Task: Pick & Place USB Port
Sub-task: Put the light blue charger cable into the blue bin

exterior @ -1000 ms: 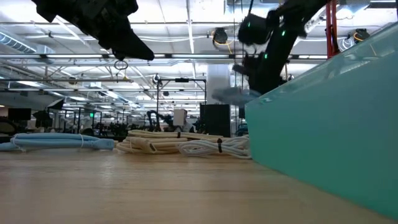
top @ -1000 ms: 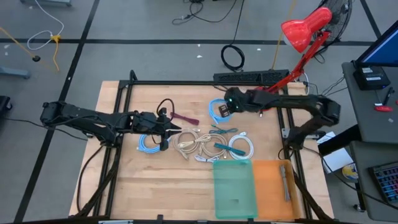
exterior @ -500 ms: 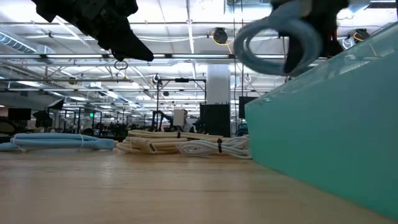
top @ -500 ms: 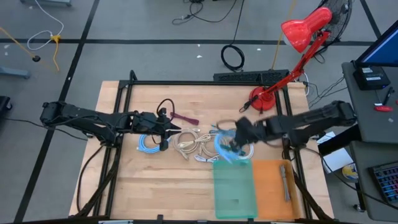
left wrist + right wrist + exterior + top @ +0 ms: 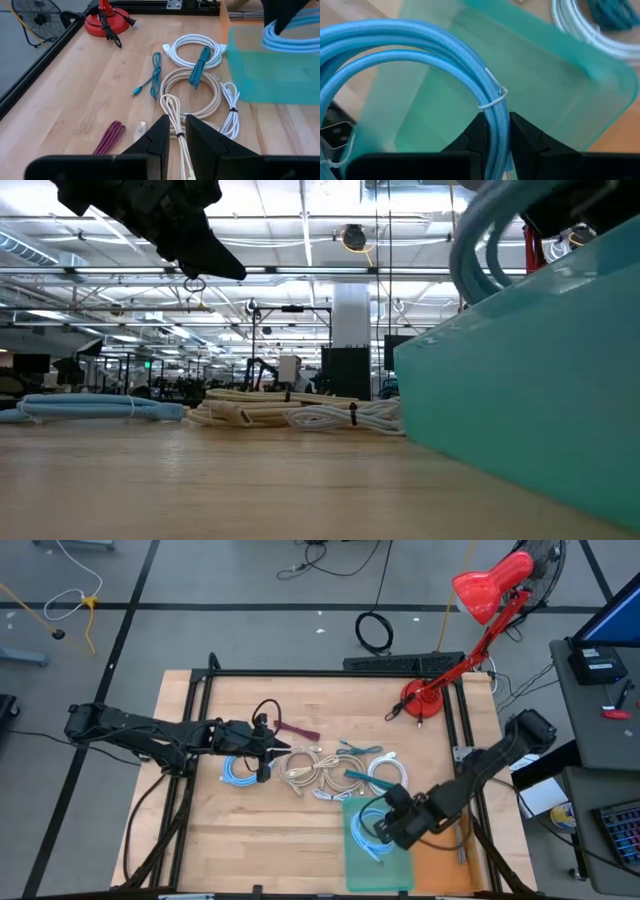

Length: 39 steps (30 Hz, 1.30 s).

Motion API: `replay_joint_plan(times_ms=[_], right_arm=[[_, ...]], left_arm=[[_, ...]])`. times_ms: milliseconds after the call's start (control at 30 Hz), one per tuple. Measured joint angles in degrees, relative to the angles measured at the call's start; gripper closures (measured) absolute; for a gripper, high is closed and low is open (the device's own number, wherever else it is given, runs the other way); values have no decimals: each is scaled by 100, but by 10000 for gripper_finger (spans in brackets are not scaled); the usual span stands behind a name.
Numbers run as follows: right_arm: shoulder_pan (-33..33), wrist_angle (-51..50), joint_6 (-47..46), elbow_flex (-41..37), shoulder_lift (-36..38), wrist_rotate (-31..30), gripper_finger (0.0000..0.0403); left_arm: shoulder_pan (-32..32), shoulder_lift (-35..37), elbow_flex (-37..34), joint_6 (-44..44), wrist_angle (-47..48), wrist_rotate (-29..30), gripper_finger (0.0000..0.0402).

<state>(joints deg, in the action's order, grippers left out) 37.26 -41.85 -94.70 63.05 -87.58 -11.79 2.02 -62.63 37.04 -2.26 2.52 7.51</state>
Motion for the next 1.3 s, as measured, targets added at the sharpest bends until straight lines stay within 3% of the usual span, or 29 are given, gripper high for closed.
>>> replay_joint_plan(times_ms=[667,1067,1300], right_arm=[[-311,-567,-233,7,-729,444,357],[-387,-642,-119,7,-729,424,272],[-524,-449,253,7,-729,262,256]], left_arm=[[-7,0,0,196,37,11,334],[-7,0,0,179,35,11,334],[-7,0,0,179,35,10,334]])
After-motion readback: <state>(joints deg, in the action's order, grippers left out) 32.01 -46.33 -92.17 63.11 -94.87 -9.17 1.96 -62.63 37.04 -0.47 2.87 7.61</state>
